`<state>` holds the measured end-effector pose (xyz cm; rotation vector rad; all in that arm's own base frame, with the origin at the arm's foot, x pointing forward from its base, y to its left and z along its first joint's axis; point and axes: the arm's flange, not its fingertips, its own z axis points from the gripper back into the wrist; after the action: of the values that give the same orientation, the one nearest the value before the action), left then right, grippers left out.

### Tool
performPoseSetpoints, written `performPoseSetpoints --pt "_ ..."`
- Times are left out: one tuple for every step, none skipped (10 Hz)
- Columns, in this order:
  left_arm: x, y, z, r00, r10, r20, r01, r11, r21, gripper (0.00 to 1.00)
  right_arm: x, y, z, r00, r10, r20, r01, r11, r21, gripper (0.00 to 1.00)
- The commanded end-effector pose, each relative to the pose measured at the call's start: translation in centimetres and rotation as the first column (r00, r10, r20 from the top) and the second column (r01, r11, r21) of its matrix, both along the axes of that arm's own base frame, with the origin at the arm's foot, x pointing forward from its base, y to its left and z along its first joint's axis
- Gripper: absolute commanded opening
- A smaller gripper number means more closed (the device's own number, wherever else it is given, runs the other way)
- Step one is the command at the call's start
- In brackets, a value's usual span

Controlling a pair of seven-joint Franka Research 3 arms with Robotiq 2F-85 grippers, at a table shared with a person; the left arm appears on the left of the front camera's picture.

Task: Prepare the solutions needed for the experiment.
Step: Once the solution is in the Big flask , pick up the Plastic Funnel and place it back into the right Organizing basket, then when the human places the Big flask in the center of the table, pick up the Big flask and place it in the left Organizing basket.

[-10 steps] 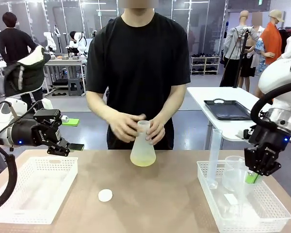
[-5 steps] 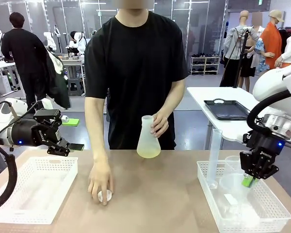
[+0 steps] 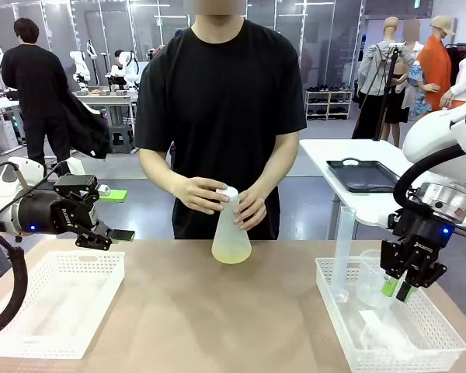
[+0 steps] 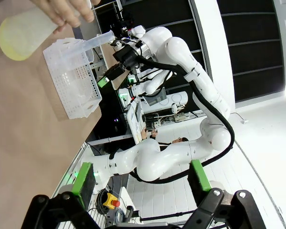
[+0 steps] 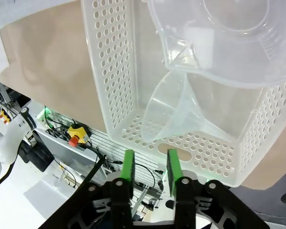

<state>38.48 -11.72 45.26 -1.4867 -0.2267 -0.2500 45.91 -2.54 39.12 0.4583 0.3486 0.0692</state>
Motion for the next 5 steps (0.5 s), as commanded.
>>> performPoseSetpoints --pt "-0.04 -0.14 0.21 1.000 -0.006 0.000 0.006 1.000 -0.016 1.00 -0.02 -0.02 0.03 1.000 0.000 0.001 0.000 1.000 0.000 0.52" --pt "-0.04 -0.14 0.21 1.000 -0.006 0.000 0.006 1.000 -0.016 1.00 -0.02 -0.02 0.03 1.000 0.000 0.001 0.000 1.000 0.000 0.52" --pt "-0.04 -0.14 0.21 1.000 -0.006 0.000 0.006 1.000 -0.016 1.00 -0.02 -0.02 0.03 1.000 0.000 0.001 0.000 1.000 0.000 0.52" --pt "-0.04 -0.14 0.21 1.000 -0.006 0.000 0.006 1.000 -0.016 1.00 -0.02 -0.02 0.03 1.000 0.000 0.001 0.000 1.000 0.000 0.52" --pt "-0.04 -0.14 0.21 1.000 -0.006 0.000 0.006 1.000 -0.016 1.00 -0.02 -0.02 0.03 1.000 0.000 0.001 0.000 1.000 0.000 0.52"
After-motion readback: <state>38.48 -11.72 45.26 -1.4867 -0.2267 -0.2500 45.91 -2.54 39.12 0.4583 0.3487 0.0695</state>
